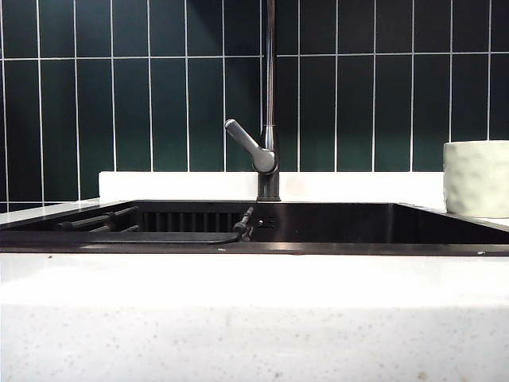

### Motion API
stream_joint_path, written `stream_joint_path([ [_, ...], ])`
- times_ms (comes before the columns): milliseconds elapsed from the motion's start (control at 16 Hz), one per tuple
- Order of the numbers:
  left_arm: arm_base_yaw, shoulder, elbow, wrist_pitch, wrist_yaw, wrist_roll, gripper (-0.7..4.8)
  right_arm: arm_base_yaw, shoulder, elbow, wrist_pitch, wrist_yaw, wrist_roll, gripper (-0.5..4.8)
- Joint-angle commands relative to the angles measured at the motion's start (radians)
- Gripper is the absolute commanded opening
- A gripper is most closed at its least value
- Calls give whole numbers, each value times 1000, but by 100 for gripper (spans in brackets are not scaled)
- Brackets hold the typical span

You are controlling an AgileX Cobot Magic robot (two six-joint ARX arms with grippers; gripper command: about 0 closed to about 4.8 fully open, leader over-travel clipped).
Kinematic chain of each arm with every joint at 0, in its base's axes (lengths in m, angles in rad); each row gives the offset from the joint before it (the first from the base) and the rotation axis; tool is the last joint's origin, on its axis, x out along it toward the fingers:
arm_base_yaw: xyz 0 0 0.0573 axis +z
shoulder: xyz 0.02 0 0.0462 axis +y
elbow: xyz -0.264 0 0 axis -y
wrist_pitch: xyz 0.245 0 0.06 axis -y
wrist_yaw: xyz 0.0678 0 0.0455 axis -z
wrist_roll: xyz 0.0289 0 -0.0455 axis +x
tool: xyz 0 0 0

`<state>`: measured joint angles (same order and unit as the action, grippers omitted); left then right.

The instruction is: Pick up the mug next to the sink, go to the faucet to get some water, pour the water into the sink, and finally put the mug back to its place.

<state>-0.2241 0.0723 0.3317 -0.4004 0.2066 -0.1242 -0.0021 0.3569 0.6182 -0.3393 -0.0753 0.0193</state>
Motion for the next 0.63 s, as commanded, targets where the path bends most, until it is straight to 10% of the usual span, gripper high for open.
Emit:
stream_joint_path([
  [63,0,2,-70,90,-58,-11,-5,3,-74,1,-27,3,-59,61],
  [626,0,2,-291,395,-167,-8,-6,3,-357,-298,37,208,15,40],
])
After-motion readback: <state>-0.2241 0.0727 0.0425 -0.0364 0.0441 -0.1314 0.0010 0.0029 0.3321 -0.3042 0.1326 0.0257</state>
